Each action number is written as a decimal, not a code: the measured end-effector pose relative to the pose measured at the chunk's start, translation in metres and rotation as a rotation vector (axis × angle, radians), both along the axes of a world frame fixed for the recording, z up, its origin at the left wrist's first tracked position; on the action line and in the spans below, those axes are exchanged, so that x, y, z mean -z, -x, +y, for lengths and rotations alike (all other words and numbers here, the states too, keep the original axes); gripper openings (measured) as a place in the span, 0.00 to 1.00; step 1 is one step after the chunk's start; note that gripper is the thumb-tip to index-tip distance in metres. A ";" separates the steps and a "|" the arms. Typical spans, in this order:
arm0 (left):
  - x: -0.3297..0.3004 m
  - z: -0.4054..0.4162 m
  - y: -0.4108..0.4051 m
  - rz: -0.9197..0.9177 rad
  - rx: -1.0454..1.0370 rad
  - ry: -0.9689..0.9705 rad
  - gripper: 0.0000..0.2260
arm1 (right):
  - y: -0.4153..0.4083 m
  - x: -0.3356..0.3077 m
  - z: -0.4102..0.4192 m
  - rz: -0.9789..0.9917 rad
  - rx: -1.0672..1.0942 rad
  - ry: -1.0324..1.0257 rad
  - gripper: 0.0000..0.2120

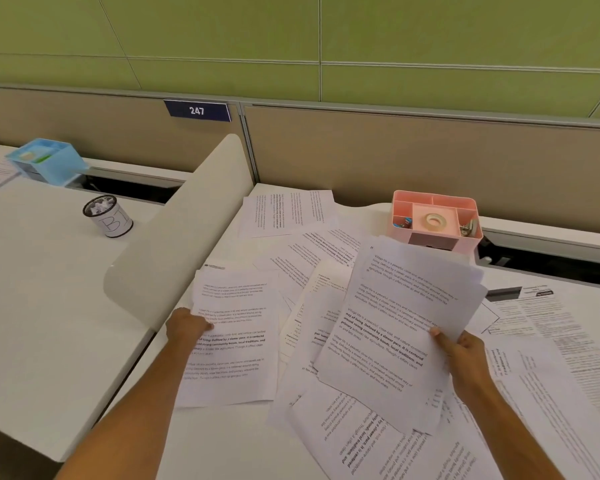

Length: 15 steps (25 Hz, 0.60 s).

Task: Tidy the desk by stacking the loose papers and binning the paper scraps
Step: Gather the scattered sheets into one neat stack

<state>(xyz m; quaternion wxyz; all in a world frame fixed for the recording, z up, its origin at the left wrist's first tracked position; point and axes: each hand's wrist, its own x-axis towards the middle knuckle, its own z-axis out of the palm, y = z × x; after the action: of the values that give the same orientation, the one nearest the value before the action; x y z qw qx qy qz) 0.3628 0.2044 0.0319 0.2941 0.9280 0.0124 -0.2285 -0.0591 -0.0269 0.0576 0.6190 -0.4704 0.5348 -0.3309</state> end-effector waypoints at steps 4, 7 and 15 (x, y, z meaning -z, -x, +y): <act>-0.041 0.003 0.011 -0.049 0.089 0.224 0.18 | 0.002 0.006 -0.001 -0.018 -0.010 -0.019 0.04; -0.090 -0.001 0.030 -0.152 0.295 0.278 0.18 | 0.002 0.008 0.001 -0.015 -0.021 -0.033 0.07; -0.202 -0.018 0.115 -0.240 0.548 0.523 0.14 | 0.005 -0.007 0.009 -0.070 -0.040 -0.078 0.04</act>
<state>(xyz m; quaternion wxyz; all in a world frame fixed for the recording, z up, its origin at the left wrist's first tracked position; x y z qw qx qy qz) 0.2483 0.1869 0.2341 0.4478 0.8108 -0.3289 -0.1839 -0.0644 -0.0183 0.0650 0.6618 -0.4447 0.5157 -0.3137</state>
